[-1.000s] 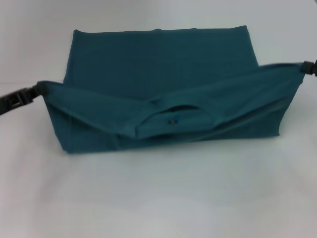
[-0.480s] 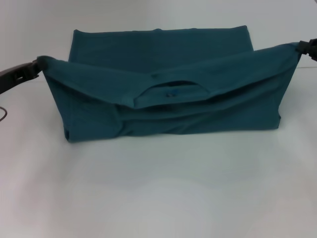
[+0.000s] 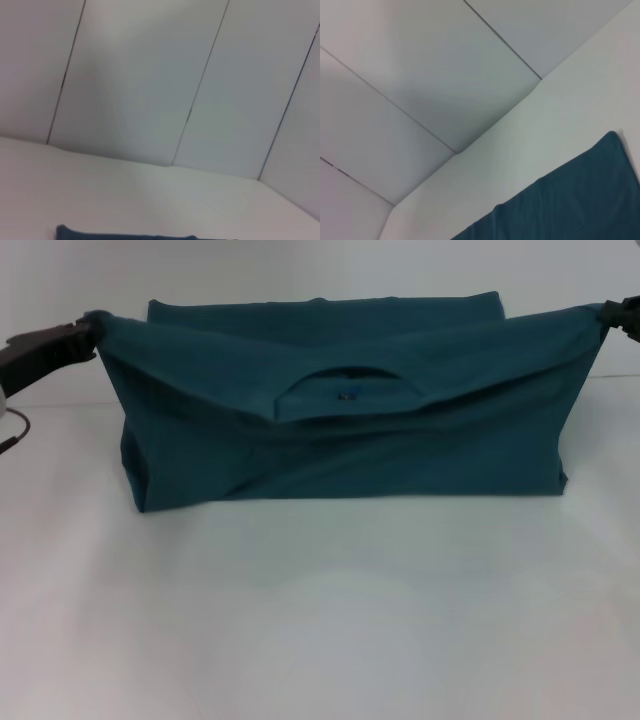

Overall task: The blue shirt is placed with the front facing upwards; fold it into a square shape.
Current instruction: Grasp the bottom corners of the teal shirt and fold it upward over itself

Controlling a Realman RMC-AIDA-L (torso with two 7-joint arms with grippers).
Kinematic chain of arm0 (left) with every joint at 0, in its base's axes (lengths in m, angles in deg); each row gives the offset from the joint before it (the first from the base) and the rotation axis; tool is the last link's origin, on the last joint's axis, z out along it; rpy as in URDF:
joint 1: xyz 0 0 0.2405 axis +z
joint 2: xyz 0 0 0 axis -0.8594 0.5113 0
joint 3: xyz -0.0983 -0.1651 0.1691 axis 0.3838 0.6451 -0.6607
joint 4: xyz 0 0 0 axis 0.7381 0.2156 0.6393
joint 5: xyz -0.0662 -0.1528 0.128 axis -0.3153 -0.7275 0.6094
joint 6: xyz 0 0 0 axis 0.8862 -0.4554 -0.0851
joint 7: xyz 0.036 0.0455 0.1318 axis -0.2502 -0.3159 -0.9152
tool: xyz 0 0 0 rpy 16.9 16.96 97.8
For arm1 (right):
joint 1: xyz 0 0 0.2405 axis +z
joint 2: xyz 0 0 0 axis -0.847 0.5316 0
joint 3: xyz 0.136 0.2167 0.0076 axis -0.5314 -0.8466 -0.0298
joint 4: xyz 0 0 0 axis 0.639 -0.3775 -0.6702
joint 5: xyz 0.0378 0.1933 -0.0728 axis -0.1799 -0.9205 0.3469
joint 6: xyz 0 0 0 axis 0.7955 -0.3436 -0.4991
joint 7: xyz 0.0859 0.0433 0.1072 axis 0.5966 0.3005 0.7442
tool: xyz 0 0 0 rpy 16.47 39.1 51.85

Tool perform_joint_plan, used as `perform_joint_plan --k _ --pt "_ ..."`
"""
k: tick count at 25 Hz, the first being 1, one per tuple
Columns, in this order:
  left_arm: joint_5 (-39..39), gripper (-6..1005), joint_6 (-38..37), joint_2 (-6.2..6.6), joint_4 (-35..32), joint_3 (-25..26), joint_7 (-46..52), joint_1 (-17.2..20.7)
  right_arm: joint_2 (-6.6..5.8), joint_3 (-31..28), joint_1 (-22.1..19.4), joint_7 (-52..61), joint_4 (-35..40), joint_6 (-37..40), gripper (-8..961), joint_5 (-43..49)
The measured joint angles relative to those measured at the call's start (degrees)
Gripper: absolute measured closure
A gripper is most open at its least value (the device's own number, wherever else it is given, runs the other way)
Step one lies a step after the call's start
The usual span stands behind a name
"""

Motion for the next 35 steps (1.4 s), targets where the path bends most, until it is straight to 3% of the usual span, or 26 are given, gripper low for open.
perform_joint_plan --k 9,16,24,35 --pt "0.0 999 2.6 1.32 0.9 -1.4 -2.9 -2.2 0.00 0.4 1.0 -1.2 -0.5 -2.5 934 -1.1" --pt "-0.1 999 2.7 1.53 0.4 -1.5 -4.1 -3.0 -0.13 0.5 1.4 -1.4 -0.3 -2.8 934 -1.3" --pt "-0.1 999 1.9 2.82 0.4 -4.3 -3.6 -2.9 -1.50 3.2 0.1 0.5 0.0 -2.3 934 -1.0" --pt "0.0 998 1.9 3.55 0.8 -5.0 -3.3 -3.1 -3.22 6.6 -0.5 1.4 0.1 -1.6 934 -0.9"
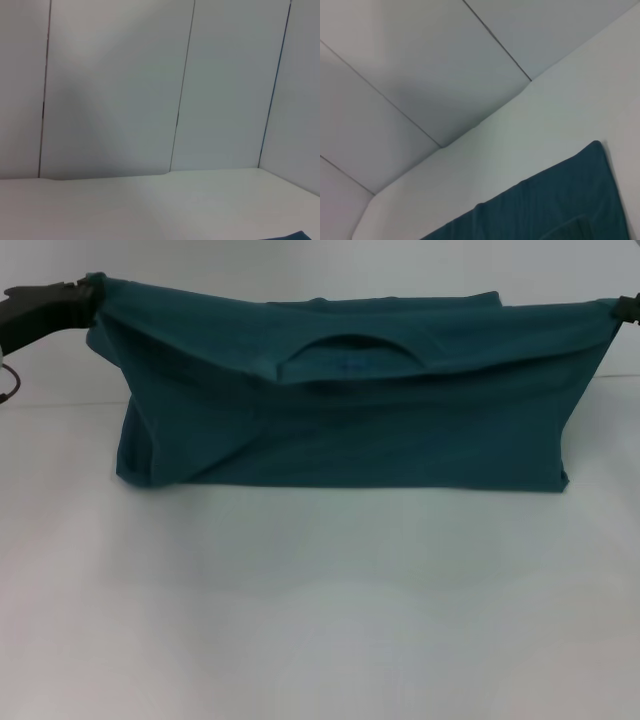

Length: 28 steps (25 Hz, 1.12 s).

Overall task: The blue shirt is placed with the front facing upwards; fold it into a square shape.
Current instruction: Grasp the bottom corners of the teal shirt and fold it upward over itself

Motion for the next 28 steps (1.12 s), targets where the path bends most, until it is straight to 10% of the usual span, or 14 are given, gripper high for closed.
perform_joint_plan --k 28 --pt "1.1 998 1.7 4.32 -3.3 -11.5 0.3 -0.3 -0.47 4.8 0.6 0.9 0.1 0.4 933 0.1"
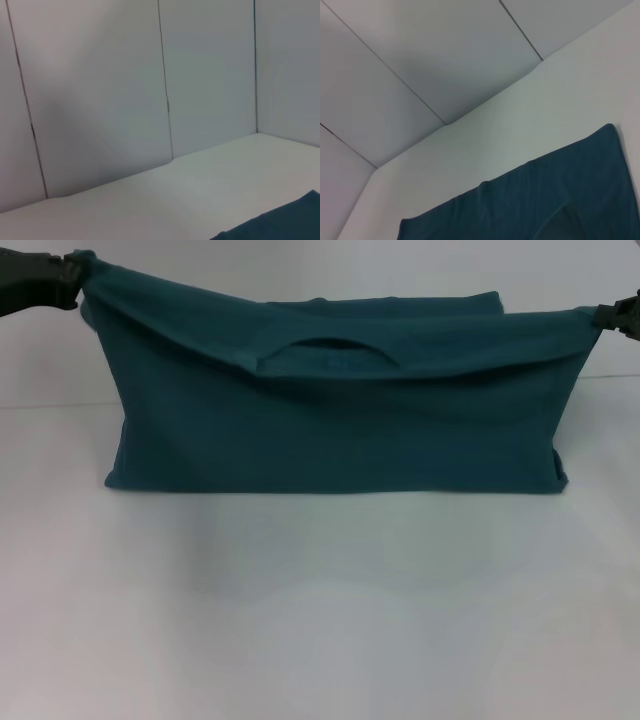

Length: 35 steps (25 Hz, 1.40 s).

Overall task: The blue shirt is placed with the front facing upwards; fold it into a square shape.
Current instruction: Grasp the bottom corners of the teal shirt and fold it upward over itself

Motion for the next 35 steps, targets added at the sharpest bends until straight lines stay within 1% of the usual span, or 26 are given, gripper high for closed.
perform_joint_plan --k 4,9,12,13,14,17,22,30,35 --pt "0.1 999 2.4 -0.51 0.2 -1.2 -0.2 0.0 0.15 0.0 0.3 0.0 -0.2 -0.8 933 -0.1" --pt "-0.2 999 3.5 -1.38 0.2 -1.4 -1.3 0.1 0.50 0.1 1.0 0.0 -0.4 -2.4 933 0.0" --pt "-0.1 999 4.3 -1.93 0.2 -1.5 -1.7 0.0 0.96 0.7 1.4 -0.1 -0.6 -3.5 934 0.0" --pt "-0.1 999 5.2 -2.44 0.3 -1.5 -2.4 0.0 1.14 1.1 1.5 -0.2 -0.6 -4.0 934 0.0" --pt "-0.1 999 5.2 -2.44 0.3 -1.5 -2.4 0.0 1.32 1.3 1.6 -0.3 -0.7 -4.6 934 0.0" --pt "-0.1 999 6.9 -3.33 0.4 -1.5 -3.8 0.0 1.87 2.2 2.0 -0.5 -0.7 -6.1 934 0.0" --pt "-0.3 998 8.9 -4.36 0.7 -1.5 -5.6 -0.2 2.63 3.5 2.5 -0.6 -0.8 -8.4 934 0.0" --pt "-0.5 998 12.3 -4.63 3.2 -1.5 -7.6 -0.8 2.78 5.8 3.5 -0.7 -2.6 -12.4 934 0.1" --pt "-0.5 999 13.7 -5.31 3.7 -1.5 -9.0 -1.0 2.80 7.7 3.9 -0.8 -3.8 -15.6 934 0.1"
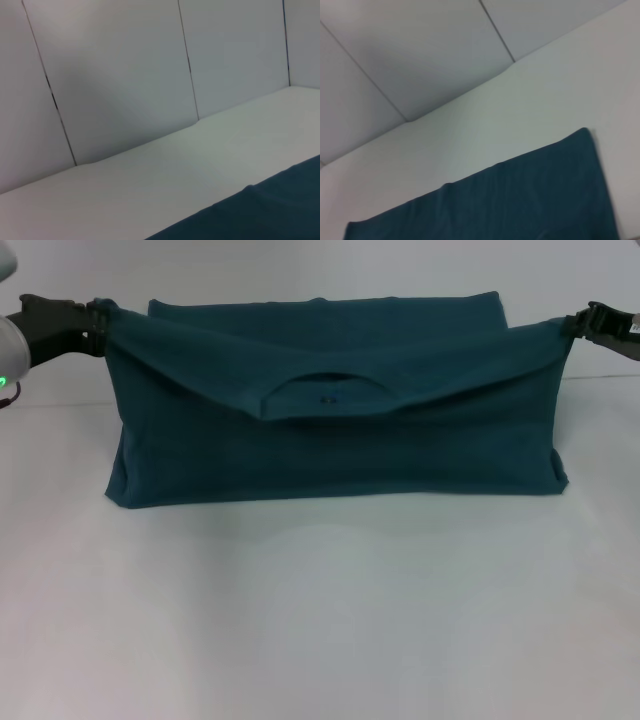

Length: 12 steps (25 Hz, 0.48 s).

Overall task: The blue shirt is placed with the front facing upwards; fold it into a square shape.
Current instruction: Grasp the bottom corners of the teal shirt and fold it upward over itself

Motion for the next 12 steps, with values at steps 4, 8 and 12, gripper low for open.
perform_joint_plan --k 4,8,12 --pt "-0.2 998 1.8 -0.30 1.7 0.2 -2.5 -1.0 0.10 1.1 0.3 -0.4 -0.8 -2.7 934 0.0" --pt "-0.2 998 3.5 -0.89 3.3 0.2 -4.7 -2.1 0.24 1.3 1.2 -1.6 -1.9 -4.5 933 0.0" --pt "-0.2 999 4.9 -1.67 3.6 0.1 -6.1 -2.5 0.26 1.5 2.0 -2.8 -3.1 -5.8 933 0.0"
